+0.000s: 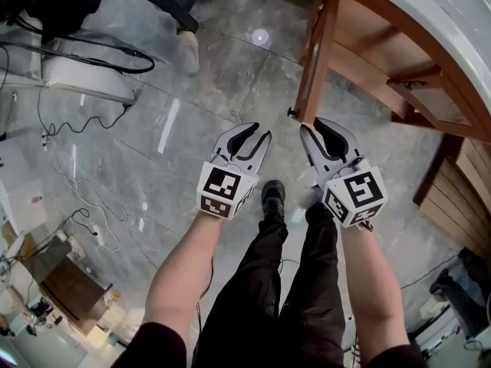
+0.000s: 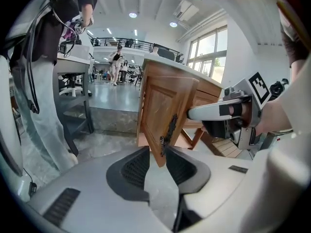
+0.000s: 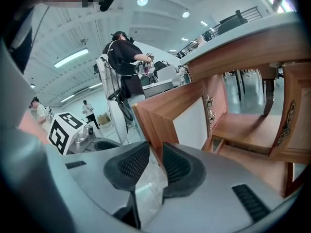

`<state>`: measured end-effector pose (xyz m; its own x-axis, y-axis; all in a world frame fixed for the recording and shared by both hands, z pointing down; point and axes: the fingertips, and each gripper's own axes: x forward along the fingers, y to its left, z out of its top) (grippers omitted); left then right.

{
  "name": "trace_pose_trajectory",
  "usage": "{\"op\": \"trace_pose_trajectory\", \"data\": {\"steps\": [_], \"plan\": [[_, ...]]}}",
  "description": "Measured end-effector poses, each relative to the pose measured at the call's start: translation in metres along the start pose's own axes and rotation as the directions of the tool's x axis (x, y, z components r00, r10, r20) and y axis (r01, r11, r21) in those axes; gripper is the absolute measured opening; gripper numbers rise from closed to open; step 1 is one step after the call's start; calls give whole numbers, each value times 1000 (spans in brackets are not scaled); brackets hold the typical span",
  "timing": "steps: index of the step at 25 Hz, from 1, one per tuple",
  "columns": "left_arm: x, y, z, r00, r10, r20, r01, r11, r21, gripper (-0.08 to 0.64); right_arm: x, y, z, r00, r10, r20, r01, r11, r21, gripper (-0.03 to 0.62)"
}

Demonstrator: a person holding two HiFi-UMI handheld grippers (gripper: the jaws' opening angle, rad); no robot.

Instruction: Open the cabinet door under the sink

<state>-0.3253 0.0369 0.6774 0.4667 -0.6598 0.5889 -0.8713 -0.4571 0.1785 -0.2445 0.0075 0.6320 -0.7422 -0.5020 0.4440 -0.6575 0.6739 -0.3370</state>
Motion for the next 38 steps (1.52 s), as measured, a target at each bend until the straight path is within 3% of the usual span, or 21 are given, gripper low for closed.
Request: {"op": "trace_pose_trajectory", "data": {"steps": [6, 9, 19, 27, 32, 38], "plan": [[-6, -11, -5, 1000, -16, -4, 16, 1000, -6, 118, -2, 0, 3, 1000, -6, 7, 6, 1000, 9, 101], [-11, -26, -1, 999, -35, -14, 35, 999, 4, 110, -15, -15, 10, 998, -56, 26, 55, 998, 26, 98], [60, -123, 67, 988, -151, 19, 149, 986, 77, 89, -104, -141, 32, 960, -277, 53, 275, 961, 34, 98], [142, -164, 138, 993, -101, 52, 97, 992, 75, 38, -161, -231, 24, 933, -359, 31, 355, 931, 87, 103], [191, -168, 178, 991, -105, 86, 100, 993, 60, 37, -148, -273, 13, 924, -382, -5, 380, 918, 112, 128], [237, -162, 190, 984, -168, 64, 158, 978, 139, 37, -106, -302, 3, 900, -435, -36, 434, 883, 182, 171]]}}
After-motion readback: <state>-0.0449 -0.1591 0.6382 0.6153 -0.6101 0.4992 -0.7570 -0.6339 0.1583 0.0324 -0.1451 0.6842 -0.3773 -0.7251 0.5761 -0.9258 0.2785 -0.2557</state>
